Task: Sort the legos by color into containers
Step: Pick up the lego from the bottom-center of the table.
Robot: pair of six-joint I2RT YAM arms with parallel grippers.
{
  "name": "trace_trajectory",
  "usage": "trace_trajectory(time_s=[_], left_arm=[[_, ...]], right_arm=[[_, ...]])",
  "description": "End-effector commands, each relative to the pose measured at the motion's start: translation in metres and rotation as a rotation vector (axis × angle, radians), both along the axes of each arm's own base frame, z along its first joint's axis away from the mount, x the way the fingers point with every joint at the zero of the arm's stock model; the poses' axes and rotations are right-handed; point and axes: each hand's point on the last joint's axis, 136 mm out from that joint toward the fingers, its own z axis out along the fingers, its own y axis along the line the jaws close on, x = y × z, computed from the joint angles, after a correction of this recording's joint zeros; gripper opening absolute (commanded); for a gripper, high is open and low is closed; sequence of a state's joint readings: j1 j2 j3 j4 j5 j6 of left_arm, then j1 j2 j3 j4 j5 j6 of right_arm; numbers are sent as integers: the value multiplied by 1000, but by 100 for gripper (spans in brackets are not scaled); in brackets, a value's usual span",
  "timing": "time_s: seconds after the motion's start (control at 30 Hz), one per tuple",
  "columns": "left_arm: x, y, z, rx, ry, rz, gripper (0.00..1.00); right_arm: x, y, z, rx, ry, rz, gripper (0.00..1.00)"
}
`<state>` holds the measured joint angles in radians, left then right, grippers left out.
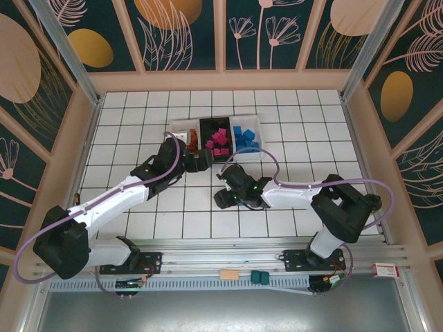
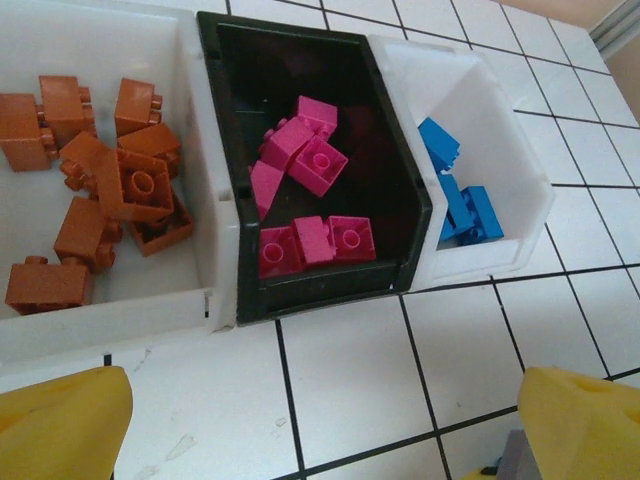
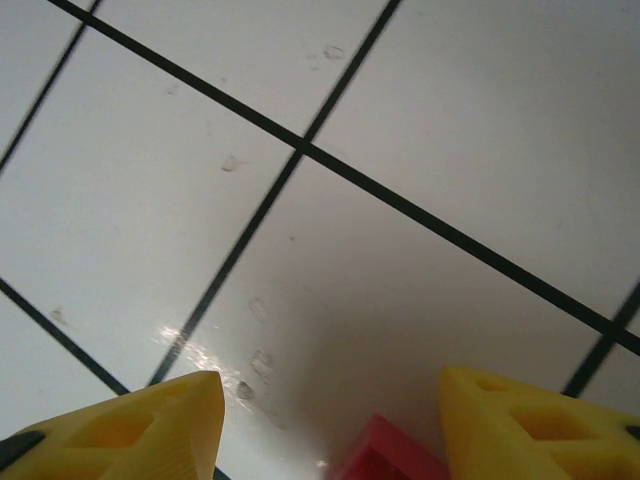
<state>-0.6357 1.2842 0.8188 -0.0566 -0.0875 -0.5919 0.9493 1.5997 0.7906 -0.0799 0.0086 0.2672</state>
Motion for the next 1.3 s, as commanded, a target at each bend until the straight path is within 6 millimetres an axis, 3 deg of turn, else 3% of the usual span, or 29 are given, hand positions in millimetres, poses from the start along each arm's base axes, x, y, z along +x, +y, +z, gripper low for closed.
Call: trace_trajectory(time_s=[0.0,0.23,0.37,0.6,0.8,0.93,1.1,1.27], left_arm=[[-1,4,7,-26,-22,22,99],[-3,6,0,-15,-11,23,98],[-5,7,-5,-9,-2,22,98],[-7,12,-7,9,1,31,98],[-8,13,-9,17,2,35,99],[-8,13,-11,20,8,32,98],[-7,13,-11,22,9,35,99],[-8,17,-12,37,10,46,99]], right_arm=[[-2,-22,-7,-112,-2,-38,59],[-15,-21,-12,-192,-15,8,62],[-22,-22,-24,-248,-3,26,62],[-20,-23,-31,-267,-10,22,57],[-17,-42,-34,-359,-40,3,60],[-22,-41,-33,-342,-25,25,55],[-23,-23,-26,-260,-25,55,38],[2,-5,15,-116,-119,16,30]])
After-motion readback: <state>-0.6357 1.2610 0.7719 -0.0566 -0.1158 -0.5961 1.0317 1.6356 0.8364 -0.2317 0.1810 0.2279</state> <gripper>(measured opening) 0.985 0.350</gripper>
